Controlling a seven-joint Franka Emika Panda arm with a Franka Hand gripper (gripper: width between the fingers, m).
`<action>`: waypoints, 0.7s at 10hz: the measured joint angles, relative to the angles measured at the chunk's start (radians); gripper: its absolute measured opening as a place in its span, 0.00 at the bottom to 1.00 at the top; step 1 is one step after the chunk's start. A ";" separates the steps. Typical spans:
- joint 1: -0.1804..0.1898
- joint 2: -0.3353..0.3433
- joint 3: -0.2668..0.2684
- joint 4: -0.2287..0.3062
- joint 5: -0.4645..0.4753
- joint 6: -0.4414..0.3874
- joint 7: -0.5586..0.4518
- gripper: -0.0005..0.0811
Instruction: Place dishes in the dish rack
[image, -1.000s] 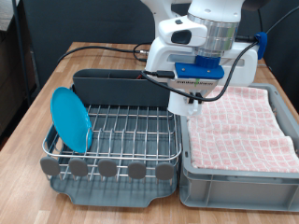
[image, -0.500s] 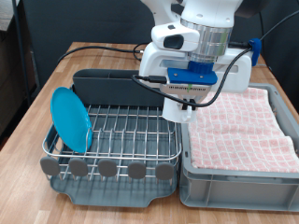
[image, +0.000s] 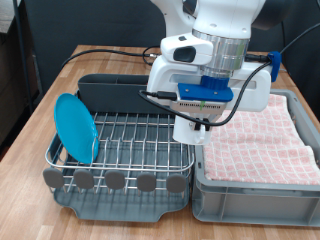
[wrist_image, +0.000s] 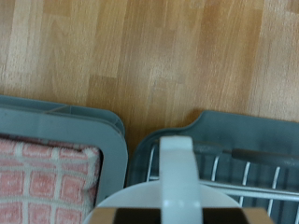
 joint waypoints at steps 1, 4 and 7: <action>-0.004 0.017 0.001 0.017 0.008 0.000 -0.002 0.09; -0.019 0.064 0.001 0.063 0.018 0.001 -0.018 0.09; -0.044 0.110 0.004 0.095 0.038 0.019 -0.047 0.09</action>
